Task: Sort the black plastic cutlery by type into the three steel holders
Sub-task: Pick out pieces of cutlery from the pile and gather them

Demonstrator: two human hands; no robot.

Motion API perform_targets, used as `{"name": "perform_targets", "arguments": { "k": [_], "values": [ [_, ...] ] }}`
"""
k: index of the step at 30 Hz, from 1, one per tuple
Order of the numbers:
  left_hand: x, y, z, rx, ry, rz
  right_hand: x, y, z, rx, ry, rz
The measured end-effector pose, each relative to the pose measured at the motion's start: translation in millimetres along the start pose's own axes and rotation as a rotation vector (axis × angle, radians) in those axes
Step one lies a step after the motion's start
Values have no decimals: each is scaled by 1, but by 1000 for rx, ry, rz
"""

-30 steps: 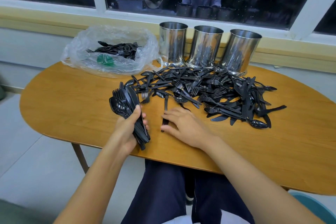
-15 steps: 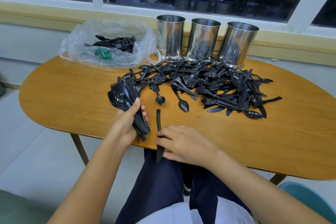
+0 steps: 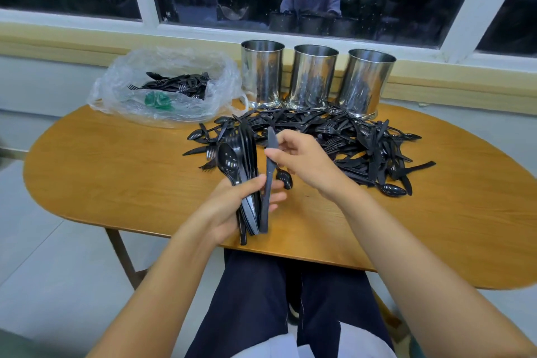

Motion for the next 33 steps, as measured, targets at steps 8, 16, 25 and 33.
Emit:
{"name": "perform_targets", "arguments": {
  "k": [8,16,25,33],
  "values": [
    [2,-14,13,120,13,-97,39,-6,12,196,36,-300],
    [1,-36,21,223,-29,-208,71,15,0,48,14,-890],
    [7,-40,33,214,-39,-234,49,-23,20,228,-75,-656],
    [18,-13,63,190,10,-34,-13,-64,59,-4,-108,-328]
  ]
}}
Point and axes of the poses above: each hand's wrist, its own z-axis towards the middle knuckle, its own y-axis out of the palm, x = y × z, the point moved 5 cm from there along z, towards the middle knuckle, and after that the axes turned 10 degrees about x, right-handed, at the moved point
